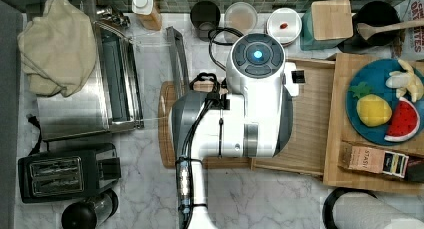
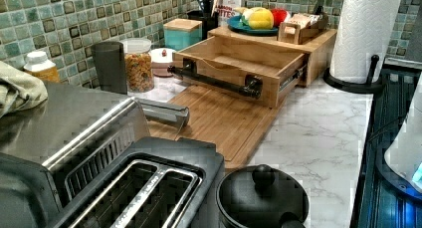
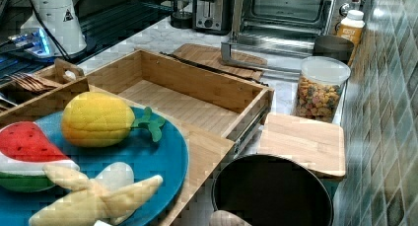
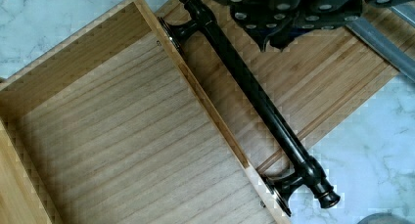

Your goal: Close the drawer.

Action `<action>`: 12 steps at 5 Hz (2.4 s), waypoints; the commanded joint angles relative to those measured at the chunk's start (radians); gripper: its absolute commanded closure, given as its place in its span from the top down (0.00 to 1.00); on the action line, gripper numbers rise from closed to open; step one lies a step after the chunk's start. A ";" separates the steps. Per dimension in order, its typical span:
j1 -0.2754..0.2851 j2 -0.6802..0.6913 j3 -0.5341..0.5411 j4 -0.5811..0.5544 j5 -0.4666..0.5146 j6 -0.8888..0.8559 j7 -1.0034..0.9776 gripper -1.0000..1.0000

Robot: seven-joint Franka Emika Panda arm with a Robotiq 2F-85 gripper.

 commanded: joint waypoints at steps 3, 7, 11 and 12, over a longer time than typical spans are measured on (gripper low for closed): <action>0.048 -0.050 0.062 -0.359 0.014 0.377 -0.208 0.00; 0.072 0.113 0.053 -0.319 -0.143 0.494 -0.119 0.00; 0.087 0.200 0.015 -0.247 -0.317 0.516 -0.046 0.00; 0.047 0.221 0.016 -0.256 -0.233 0.565 -0.150 0.00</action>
